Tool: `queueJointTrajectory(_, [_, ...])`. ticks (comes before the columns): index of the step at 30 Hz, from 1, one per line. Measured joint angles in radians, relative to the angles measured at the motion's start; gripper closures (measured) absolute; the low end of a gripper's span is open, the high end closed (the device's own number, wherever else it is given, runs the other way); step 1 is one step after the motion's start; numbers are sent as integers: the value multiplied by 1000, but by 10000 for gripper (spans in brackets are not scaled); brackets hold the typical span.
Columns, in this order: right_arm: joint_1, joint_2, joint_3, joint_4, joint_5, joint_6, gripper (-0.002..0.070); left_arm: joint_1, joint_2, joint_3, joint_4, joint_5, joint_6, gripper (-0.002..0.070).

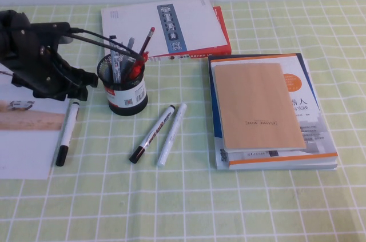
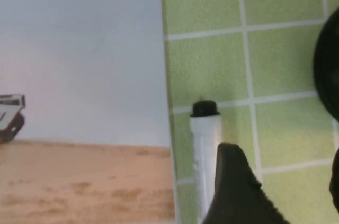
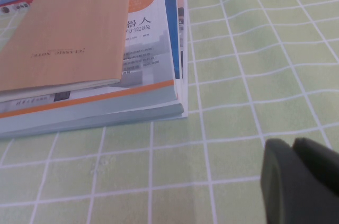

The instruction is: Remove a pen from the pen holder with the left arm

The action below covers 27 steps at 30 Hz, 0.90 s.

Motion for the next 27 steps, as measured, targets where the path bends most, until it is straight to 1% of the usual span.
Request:
queueJointTrajectory(3, [0, 0, 0, 0, 0, 0, 689, 0, -64, 0, 9, 48, -2, 352])
queueJointTrajectory(4, [0, 0, 0, 0, 0, 0, 689, 0, -90, 0, 12, 63, -2, 364])
queueJointTrajectory(6, [0, 0, 0, 0, 0, 0, 689, 0, -138, 0, 12, 96, -2, 412])
queueJointTrajectory(9, [0, 0, 0, 0, 0, 0, 689, 0, -216, 6, 12, 134, -2, 575])
queueJointTrajectory(10, [0, 0, 0, 0, 0, 0, 689, 0, -256, 23, 12, 134, -2, 610])
queueJointTrajectory(12, [0, 0, 0, 0, 0, 0, 688, 0, -326, 68, 12, 132, -2, 648])
queueJointTrajectory(17, [0, 0, 0, 0, 0, 0, 689, -5, -562, 260, 12, 109, -4, 672])
queueJointTrajectory(22, [0, 0, 0, 0, 0, 0, 689, -6, -860, 480, 10, 44, -10, 675])
queueJointTrajectory(24, [0, 0, 0, 0, 0, 0, 689, -6, -1013, 568, 8, 10, -12, 675])
queueJointTrajectory(27, [0, 0, 0, 0, 0, 0, 689, -6, -1199, 686, -18, -34, -22, 675])
